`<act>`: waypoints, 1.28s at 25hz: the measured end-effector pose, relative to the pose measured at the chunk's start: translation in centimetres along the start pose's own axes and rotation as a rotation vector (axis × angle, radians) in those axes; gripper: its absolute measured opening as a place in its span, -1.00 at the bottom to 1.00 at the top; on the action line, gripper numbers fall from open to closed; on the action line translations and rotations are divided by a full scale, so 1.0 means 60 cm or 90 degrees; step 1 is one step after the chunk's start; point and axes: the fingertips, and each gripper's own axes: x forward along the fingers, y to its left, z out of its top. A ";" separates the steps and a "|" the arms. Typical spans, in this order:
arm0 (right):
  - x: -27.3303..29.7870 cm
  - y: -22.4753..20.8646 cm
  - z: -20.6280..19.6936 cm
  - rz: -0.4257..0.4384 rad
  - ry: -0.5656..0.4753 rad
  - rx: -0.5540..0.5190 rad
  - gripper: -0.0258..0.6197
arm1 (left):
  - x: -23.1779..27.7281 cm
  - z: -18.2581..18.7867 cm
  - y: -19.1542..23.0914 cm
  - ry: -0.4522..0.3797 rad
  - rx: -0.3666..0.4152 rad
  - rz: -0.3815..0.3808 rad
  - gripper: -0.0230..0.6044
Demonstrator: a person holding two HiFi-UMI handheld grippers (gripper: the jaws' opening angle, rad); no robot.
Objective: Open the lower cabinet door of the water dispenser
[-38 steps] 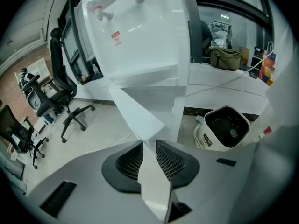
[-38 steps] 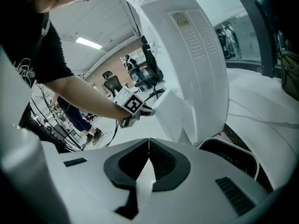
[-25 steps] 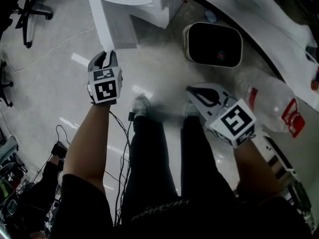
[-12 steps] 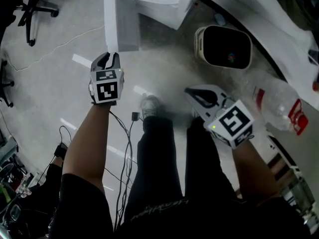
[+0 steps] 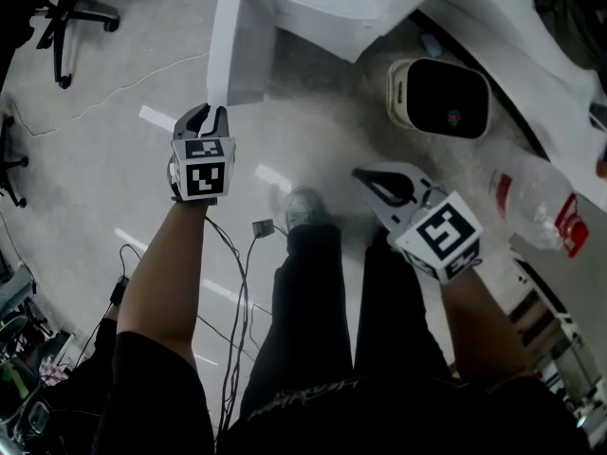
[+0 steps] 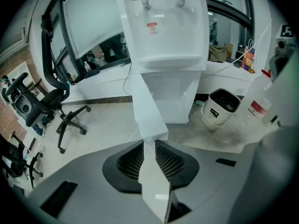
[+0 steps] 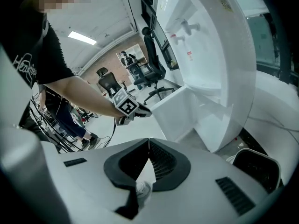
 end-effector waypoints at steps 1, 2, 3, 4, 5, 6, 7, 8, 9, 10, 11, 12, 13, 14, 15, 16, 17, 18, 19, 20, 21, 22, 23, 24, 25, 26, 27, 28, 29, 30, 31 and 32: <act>0.007 0.004 0.006 0.001 -0.001 0.002 -0.88 | 0.001 -0.002 0.008 0.000 0.006 -0.003 -0.69; 0.014 0.009 0.011 0.003 -0.001 0.004 -0.88 | 0.002 -0.004 0.016 0.001 0.011 -0.006 -0.69; 0.020 0.013 0.017 0.003 -0.001 0.007 -0.88 | 0.002 -0.006 0.024 0.002 0.015 -0.007 -0.69; 0.026 0.016 0.022 0.002 -0.001 0.009 -0.88 | 0.003 -0.008 0.031 0.002 0.018 -0.008 -0.69; 0.032 0.019 0.026 -0.001 -0.001 0.010 -0.88 | 0.004 -0.010 0.038 0.003 0.019 -0.009 -0.69; 0.038 0.021 0.030 -0.003 -0.001 0.010 -0.88 | 0.005 -0.012 0.045 0.003 0.020 -0.009 -0.69; 0.044 0.025 0.033 -0.003 -0.002 0.010 -0.88 | 0.006 -0.013 0.052 0.002 0.020 -0.009 -0.69; 0.051 0.028 0.037 -0.002 -0.002 0.009 -0.88 | 0.007 -0.014 0.059 0.002 0.021 -0.009 -0.69; 0.058 0.032 0.041 -0.001 -0.003 0.009 -0.88 | 0.008 -0.015 0.068 0.001 0.023 -0.008 -0.70; 0.065 0.035 0.047 -0.001 -0.003 0.010 -0.88 | 0.009 -0.016 0.076 0.001 0.027 -0.007 -0.71; 0.071 0.038 0.052 -0.002 -0.003 0.011 -0.88 | 0.010 -0.017 0.085 0.001 0.031 -0.008 -0.71; 0.077 0.040 0.058 -0.003 -0.003 0.011 -0.88 | 0.011 -0.018 0.092 0.001 0.035 -0.009 -0.72; 0.082 0.042 0.063 -0.004 -0.003 0.011 -0.88 | 0.012 -0.018 0.099 0.001 0.040 -0.011 -0.72; 0.087 0.044 0.067 -0.006 -0.003 0.012 -0.88 | 0.013 -0.018 0.106 0.000 0.045 -0.013 -0.72; 0.092 0.045 0.071 -0.009 -0.003 0.013 -0.88 | 0.013 -0.018 0.113 0.000 0.049 -0.013 -0.72; 0.096 0.046 0.075 -0.011 -0.004 0.015 -0.88 | 0.014 -0.018 0.118 0.000 0.053 -0.014 -0.72; 0.099 0.047 0.079 -0.012 -0.004 0.015 -0.88 | 0.016 -0.018 0.123 0.001 0.055 -0.015 -0.72; 0.103 0.049 0.084 -0.013 -0.004 0.013 -0.88 | 0.017 -0.019 0.128 0.001 0.056 -0.017 -0.72; 0.107 0.050 0.089 -0.013 -0.005 0.011 -0.88 | 0.018 -0.018 0.133 0.002 0.056 -0.019 -0.72; 0.111 0.052 0.094 -0.013 -0.006 0.010 -0.88 | 0.019 -0.018 0.139 0.003 0.057 -0.021 -0.72; 0.115 0.054 0.099 -0.013 -0.007 0.009 -0.88 | 0.020 -0.018 0.144 0.004 0.058 -0.023 -0.72; 0.119 0.055 0.103 -0.015 -0.008 0.010 -0.88 | 0.021 -0.018 0.150 0.005 0.061 -0.024 -0.72; 0.123 0.057 0.107 -0.016 -0.009 0.012 -0.88 | 0.022 -0.018 0.154 0.006 0.064 -0.025 -0.72; 0.125 0.060 0.110 -0.016 -0.010 0.013 -0.88 | 0.022 -0.018 0.158 0.009 0.068 -0.026 -0.72; 0.127 0.062 0.113 -0.016 -0.011 0.013 -0.88 | 0.023 -0.019 0.161 0.013 0.069 -0.027 -0.72; 0.129 0.064 0.114 -0.015 -0.013 0.012 -0.88 | 0.024 -0.020 0.165 0.017 0.066 -0.029 -0.72; 0.131 0.065 0.115 -0.014 -0.013 0.010 -0.88 | 0.026 -0.020 0.169 0.022 0.058 -0.031 -0.72; 0.133 0.065 0.114 -0.013 -0.010 0.010 -0.88 | 0.028 -0.020 0.172 0.026 0.047 -0.033 -0.72; 0.133 0.067 0.112 -0.013 -0.005 0.013 -0.88 | 0.029 -0.019 0.175 0.031 0.037 -0.036 -0.72; 0.133 0.068 0.111 -0.014 0.001 0.015 -0.88 | 0.030 -0.019 0.176 0.035 0.033 -0.037 -0.72; 0.131 0.069 0.111 -0.016 0.005 0.015 -0.88 | 0.030 -0.019 0.177 0.039 0.034 -0.039 -0.72; 0.129 0.070 0.112 -0.018 0.006 0.013 -0.88 | 0.028 -0.020 0.177 0.043 0.037 -0.040 -0.72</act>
